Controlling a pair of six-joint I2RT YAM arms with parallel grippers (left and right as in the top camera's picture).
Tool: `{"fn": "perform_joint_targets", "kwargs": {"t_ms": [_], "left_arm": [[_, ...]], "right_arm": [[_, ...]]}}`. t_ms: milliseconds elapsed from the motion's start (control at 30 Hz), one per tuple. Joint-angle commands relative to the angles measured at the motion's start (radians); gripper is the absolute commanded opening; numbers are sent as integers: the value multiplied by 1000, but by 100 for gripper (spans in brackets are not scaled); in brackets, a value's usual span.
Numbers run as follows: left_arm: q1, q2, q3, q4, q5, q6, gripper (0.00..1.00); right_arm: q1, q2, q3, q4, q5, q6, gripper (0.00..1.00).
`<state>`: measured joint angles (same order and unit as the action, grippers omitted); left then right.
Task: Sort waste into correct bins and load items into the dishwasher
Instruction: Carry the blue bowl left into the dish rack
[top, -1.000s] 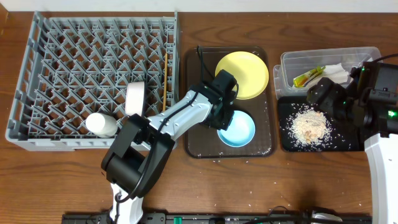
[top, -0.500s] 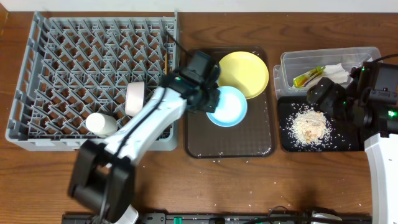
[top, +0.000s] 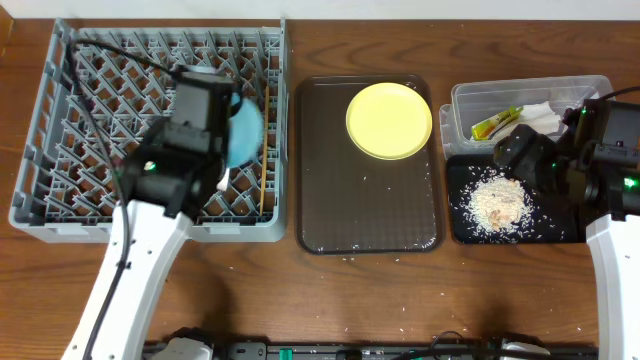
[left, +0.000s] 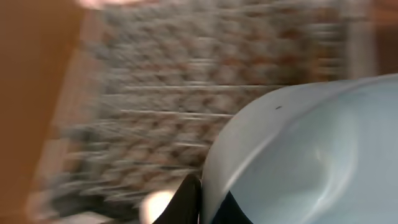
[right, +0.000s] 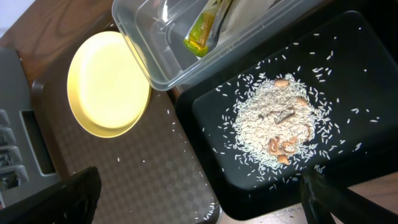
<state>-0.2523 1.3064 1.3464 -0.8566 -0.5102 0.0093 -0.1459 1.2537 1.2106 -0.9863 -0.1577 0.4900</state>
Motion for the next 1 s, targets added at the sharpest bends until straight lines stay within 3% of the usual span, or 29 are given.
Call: {"fn": "perform_joint_targets", "kwargs": {"t_ms": [0,200,633,967], "left_arm": [[48,15,13,-3,-359,140,8],[147,76,12,56,-448,243,7],[175,372,12,200,-791,245,7],[175,480,12,274,-807,236,7]], "right_arm": [[-8,2,5,-2,-1,3,99],[-8,2,5,-2,-1,3,99],[-8,2,5,-2,0,3,99],[-8,2,5,-2,-1,3,99]]}}
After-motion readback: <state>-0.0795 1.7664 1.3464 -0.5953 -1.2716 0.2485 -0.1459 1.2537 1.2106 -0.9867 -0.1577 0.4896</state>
